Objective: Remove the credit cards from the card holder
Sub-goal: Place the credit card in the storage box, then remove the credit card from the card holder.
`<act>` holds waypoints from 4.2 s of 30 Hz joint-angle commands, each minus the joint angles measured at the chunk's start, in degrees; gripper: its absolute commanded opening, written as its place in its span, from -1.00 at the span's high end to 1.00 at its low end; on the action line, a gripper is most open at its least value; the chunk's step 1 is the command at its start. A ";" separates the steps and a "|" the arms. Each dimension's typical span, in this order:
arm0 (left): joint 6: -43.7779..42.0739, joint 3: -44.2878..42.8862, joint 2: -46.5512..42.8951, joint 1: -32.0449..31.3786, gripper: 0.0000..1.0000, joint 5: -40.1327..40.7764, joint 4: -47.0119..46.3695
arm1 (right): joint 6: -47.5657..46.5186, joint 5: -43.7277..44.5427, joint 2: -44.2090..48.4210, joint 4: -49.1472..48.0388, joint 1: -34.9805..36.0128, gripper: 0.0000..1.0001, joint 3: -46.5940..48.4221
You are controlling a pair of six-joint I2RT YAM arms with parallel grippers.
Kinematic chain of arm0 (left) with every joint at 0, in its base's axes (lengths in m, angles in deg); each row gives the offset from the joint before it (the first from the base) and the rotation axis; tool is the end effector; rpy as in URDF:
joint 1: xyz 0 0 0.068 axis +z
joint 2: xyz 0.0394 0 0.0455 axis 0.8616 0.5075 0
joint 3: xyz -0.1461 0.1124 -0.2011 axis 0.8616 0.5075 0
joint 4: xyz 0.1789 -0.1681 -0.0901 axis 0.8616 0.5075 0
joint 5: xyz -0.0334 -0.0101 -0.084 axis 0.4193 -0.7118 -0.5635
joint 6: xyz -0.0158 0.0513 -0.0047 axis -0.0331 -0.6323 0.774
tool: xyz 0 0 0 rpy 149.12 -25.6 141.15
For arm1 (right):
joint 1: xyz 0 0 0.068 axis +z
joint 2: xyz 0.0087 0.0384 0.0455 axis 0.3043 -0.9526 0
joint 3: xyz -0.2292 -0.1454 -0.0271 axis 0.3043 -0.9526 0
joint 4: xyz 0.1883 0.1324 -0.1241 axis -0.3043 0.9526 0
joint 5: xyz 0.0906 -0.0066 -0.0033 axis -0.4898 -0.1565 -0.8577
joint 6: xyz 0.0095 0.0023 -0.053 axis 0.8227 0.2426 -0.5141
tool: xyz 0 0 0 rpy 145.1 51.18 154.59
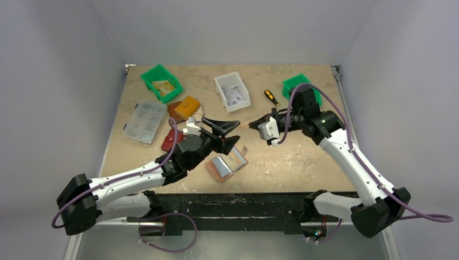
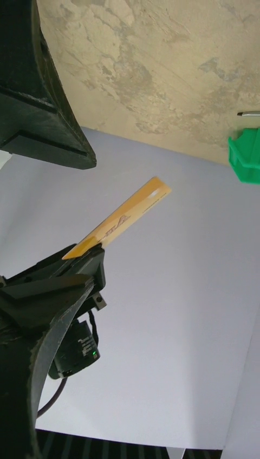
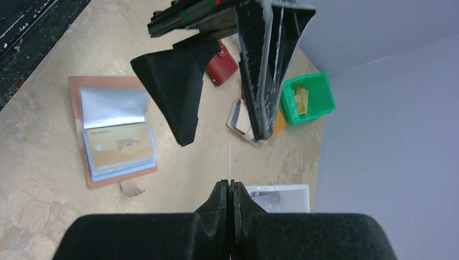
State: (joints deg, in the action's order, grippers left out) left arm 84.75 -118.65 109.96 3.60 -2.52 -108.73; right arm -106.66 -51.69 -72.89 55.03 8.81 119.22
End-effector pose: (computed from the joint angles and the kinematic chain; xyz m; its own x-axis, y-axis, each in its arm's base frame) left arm 0.1453 -0.1951 0.2765 -0.5796 -0.7861 0.2144 -0.2204 -0.1021 -0.9701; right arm 0.1959 0.1287 0.3681 0.7199 -0.3421 -0.6039 -0.6879 -0.2358 -0.6864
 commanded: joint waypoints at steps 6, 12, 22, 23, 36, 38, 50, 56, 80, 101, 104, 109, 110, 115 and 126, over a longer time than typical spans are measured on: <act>1.60 -2.45 2.15 0.18 -0.20 1.18 -4.32 | 1.92 -1.18 0.41 -3.06 3.54 1.00 -0.67; 1.40 -1.51 2.63 0.60 0.39 0.94 -6.82 | 1.44 0.23 0.72 -3.53 3.82 1.00 -2.53; -11.56 -0.74 1.36 4.32 1.00 -0.46 -6.25 | 9.27 -2.74 3.30 -3.70 3.94 -0.83 -5.81; -14.40 -1.45 0.60 5.51 1.00 -0.34 -2.42 | 14.04 -3.49 4.15 -5.89 3.37 -0.95 -6.88; -61.05 -7.30 5.48 45.47 1.00 -31.42 1.28 | 52.15 -18.36 9.47 -34.16 -8.85 -0.98 -20.02; -59.38 -10.26 10.92 52.18 1.00 -37.96 -0.57 | 52.36 -18.56 9.51 -34.99 -8.86 -0.98 -20.80; -61.87 -30.85 36.52 64.06 1.00 -38.04 1.62 | 52.91 -18.85 9.52 -36.02 -8.86 -0.98 -21.59; -61.87 -36.22 44.28 65.07 1.00 -35.95 2.51 | 52.24 -18.93 9.37 -35.49 -8.86 -0.98 -21.51; -60.92 -59.55 64.84 66.12 0.58 -30.90 18.39 | 49.69 -19.72 7.55 -32.38 -8.86 -0.98 -20.72; -71.97 -41.31 29.42 66.18 0.08 -29.26 19.26 | 51.92 -20.31 9.21 -34.79 -9.65 -0.98 -22.15; -67.80 -29.97 17.87 66.10 -0.56 -28.91 15.37 | 52.50 -19.93 8.55 -34.96 -9.66 -0.98 -22.44; -60.24 -14.57 1.53 66.36 -0.98 -34.75 13.93 | 52.80 -18.28 6.14 -34.12 -9.57 -0.97 -22.47; -58.96 -11.92 -1.50 66.30 -0.96 -38.54 12.49 | 52.83 -17.64 5.64 -33.84 -9.53 -0.98 -22.45; -53.09 -3.34 -8.48 63.48 -0.63 -54.57 12.20 | 51.82 -11.50 2.30 -30.41 -6.53 -0.98 -22.79; -46.66 10.77 -23.88 31.38 -0.24 -32.48 15.86 | 56.91 -2.92 -5.20 -32.10 1.35 -0.67 -25.00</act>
State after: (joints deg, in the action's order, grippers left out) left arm 32.34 -112.58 87.05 41.59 -43.35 -88.56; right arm -53.96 -58.99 -74.79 25.56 7.37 93.59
